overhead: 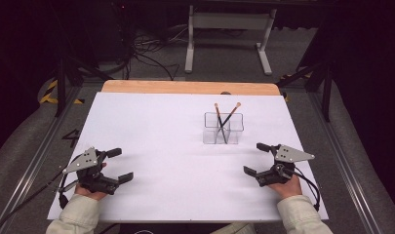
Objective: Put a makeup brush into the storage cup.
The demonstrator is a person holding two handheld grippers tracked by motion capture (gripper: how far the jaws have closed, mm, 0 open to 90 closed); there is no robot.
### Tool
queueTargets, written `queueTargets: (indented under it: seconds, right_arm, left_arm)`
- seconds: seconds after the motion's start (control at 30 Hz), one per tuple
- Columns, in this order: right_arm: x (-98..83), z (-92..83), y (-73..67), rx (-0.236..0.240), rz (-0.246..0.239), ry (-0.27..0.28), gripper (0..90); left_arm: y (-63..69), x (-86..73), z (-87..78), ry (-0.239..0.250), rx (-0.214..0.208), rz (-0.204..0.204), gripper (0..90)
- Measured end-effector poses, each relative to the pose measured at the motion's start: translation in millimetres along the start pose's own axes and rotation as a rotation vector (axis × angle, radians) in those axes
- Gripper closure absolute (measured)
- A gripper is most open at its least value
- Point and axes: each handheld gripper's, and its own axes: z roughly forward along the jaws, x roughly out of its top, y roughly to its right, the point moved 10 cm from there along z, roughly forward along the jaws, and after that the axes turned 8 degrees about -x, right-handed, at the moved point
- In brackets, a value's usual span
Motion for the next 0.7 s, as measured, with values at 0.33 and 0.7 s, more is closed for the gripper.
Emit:
queueTargets:
  seconds: [0.33, 0.7]
  right_arm:
    - [-11.9, 5.4, 3.1, -0.026, 0.017, -0.014, 0.2]
    - [-10.8, 4.4, 2.4, -0.027, 0.017, -0.011, 0.2]
  left_arm:
    - [-2.6, -5.5, 2.6, -0.028, -0.002, -0.007, 0.0]
    - [-4.4, -5.9, 3.2, -0.032, 0.009, -0.007, 0.0]
